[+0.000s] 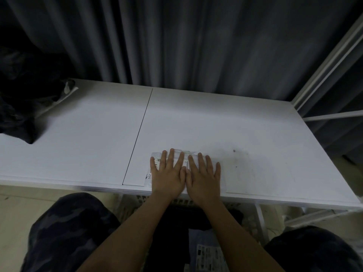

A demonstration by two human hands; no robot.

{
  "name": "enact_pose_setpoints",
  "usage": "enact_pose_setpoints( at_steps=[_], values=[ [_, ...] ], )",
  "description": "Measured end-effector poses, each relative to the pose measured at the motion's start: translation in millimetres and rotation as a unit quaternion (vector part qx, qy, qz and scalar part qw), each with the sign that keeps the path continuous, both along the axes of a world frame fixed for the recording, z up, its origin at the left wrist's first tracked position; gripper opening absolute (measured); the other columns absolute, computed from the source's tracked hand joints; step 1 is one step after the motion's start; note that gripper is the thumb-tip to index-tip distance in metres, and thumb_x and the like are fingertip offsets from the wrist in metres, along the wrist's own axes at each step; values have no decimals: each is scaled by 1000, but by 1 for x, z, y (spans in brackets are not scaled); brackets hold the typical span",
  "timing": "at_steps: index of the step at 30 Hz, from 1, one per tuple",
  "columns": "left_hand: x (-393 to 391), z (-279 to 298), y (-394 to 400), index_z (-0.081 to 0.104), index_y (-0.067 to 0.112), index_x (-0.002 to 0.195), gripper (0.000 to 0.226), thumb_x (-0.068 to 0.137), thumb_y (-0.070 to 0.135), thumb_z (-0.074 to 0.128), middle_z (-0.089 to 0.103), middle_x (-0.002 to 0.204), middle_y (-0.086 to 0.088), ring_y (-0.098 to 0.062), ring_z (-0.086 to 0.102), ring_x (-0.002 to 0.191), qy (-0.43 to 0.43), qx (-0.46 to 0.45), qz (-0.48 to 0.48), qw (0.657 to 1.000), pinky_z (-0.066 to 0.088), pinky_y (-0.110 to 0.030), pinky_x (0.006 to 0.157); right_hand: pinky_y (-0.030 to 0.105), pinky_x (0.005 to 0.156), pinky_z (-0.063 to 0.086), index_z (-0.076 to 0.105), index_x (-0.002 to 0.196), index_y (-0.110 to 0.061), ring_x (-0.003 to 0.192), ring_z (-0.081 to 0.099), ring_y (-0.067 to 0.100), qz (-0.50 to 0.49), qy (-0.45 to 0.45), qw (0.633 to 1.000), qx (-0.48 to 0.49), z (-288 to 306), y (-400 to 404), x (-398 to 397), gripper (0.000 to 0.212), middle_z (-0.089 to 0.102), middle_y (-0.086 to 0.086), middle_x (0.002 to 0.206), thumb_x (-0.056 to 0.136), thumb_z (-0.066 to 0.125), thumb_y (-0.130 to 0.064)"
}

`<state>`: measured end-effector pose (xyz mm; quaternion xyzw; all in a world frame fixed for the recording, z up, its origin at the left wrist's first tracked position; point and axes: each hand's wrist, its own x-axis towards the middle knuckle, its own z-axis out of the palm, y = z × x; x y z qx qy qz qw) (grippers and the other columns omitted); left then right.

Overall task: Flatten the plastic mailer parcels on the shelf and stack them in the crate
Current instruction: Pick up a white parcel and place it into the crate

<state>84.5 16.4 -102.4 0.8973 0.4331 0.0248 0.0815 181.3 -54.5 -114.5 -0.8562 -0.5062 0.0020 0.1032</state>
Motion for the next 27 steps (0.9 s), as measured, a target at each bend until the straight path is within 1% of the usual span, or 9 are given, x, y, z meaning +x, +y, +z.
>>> enact_pose_setpoints(
  at_steps=[3,5,9,13,16,19,21,23,27],
  values=[
    [0,-1,0,-6,35,151,78,77,49,-22,-8,161,-2,-23,-12,147,2,-3,1,1000,-9,-55,114,47,113,-12,24,151,-28,147,12,29,10,7,1000,-1,0,0,0,85,19,7,158,87,-23,-59],
    [1,-1,1,-7,35,151,77,76,49,-23,-9,161,-2,-22,-13,147,3,-6,1,1000,-8,-55,114,47,113,-16,12,152,-30,148,-1,28,14,23,1000,-12,2,-1,0,95,6,5,161,76,-34,-61],
    [1,-2,0,-4,35,151,78,77,50,-21,-7,161,-2,-23,-11,147,-6,-4,1,1000,-8,-54,115,50,114,-14,2,153,-31,147,-10,26,16,42,998,-38,9,-2,0,105,-5,4,161,63,-44,-63],
    [1,-1,0,-5,35,151,79,76,50,-21,-8,161,-2,-23,-13,147,-1,-12,2,1000,-8,-55,115,49,115,-13,-6,152,-33,147,-15,24,25,49,997,-57,13,-2,2,107,-11,2,161,58,-47,-62],
    [2,-1,1,-5,36,151,79,75,50,-21,-9,161,-1,-24,-13,147,-2,-17,2,1000,-9,-56,114,47,115,-14,-4,152,-34,147,-15,25,58,53,995,-58,14,-7,10,103,-11,1,161,62,-44,-65],
    [0,-2,1,-5,35,151,78,77,51,-19,-7,161,-2,-24,-12,147,-3,-15,0,1000,-10,-56,113,46,116,-8,5,151,-32,148,-6,30,80,47,995,-38,9,-16,15,87,-3,3,161,78,-28,-67],
    [0,-3,2,-5,35,152,77,78,52,-18,-6,161,-2,-24,-11,147,-10,-15,1,1000,-10,-56,113,47,117,0,17,151,-28,146,6,36,51,41,998,-20,4,-20,15,73,9,10,159,92,-8,-63],
    [0,-2,1,-6,34,151,77,77,52,-19,-7,161,-2,-24,-12,147,-9,-16,1,1000,-10,-56,113,46,117,5,25,151,-24,142,19,42,10,31,999,-9,-2,-21,13,65,20,19,156,98,7,-58],
    [0,-2,2,-6,34,151,78,76,52,-19,-8,161,-2,-24,-12,147,-7,-12,0,1000,-10,-55,113,48,113,10,20,150,-24,138,26,46,-22,17,1000,12,-4,-18,5,61,26,25,152,98,13,-56]
  ],
)
